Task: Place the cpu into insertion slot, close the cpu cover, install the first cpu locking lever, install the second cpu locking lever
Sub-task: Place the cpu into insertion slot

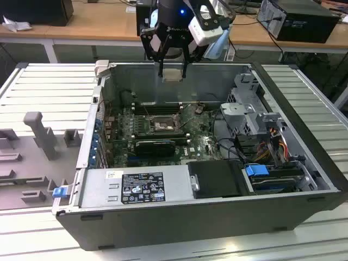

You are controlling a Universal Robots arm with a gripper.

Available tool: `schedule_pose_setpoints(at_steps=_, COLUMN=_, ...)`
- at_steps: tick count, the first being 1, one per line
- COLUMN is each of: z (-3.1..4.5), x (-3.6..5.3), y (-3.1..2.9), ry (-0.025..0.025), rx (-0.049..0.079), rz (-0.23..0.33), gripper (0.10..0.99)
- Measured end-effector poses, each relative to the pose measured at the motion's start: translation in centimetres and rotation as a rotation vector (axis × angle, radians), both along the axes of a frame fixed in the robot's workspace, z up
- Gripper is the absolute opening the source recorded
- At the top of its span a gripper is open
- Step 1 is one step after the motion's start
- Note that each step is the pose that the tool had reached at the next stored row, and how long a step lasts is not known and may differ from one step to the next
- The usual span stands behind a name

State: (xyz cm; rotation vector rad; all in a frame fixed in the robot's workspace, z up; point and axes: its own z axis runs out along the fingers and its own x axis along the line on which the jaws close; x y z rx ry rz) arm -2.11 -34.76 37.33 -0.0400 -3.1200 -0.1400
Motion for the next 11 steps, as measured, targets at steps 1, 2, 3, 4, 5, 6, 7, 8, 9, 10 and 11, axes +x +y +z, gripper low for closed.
schedule_pose_setpoints(at_steps=1, z=0.00, x=0.00, y=0.00, ry=0.0001, rx=0.000, rz=-0.002, gripper=0.541)
schedule_pose_setpoints(at_steps=2, z=-0.01, x=0.00, y=0.00, ry=0.0000, rx=0.000, rz=-0.010, gripper=0.541)
schedule_pose_setpoints(at_steps=3, z=0.00, x=-0.01, y=0.00, ry=0.0000, rx=0.000, rz=-0.020, gripper=0.541)
schedule_pose_setpoints(at_steps=4, z=0.00, x=-0.02, y=0.00, ry=0.0000, rx=0.000, rz=-0.029, gripper=0.541)
schedule_pose_setpoints(at_steps=5, z=0.00, x=-0.03, y=0.00, ry=0.0000, rx=0.000, rz=-0.042, gripper=0.541)
schedule_pose_setpoints(at_steps=6, z=0.00, x=-0.03, y=0.00, ry=0.0001, rx=0.000, rz=-0.051, gripper=0.541)
schedule_pose_setpoints(at_steps=7, z=-0.01, x=-0.03, y=0.00, ry=0.0000, rx=0.000, rz=-0.059, gripper=0.541)
schedule_pose_setpoints(at_steps=8, z=-0.01, x=-0.04, y=0.00, ry=0.0000, rx=0.000, rz=-0.065, gripper=0.541)
schedule_pose_setpoints(at_steps=9, z=-0.01, x=-0.04, y=0.00, ry=0.0000, rx=0.000, rz=-0.073, gripper=0.541)
schedule_pose_setpoints(at_steps=10, z=-0.01, x=-0.04, y=0.00, ry=0.0000, rx=0.000, rz=-0.080, gripper=0.541)
schedule_pose_setpoints(at_steps=11, z=-0.01, x=-0.04, y=0.00, ry=0.0000, rx=0.000, rz=-0.090, gripper=0.541)
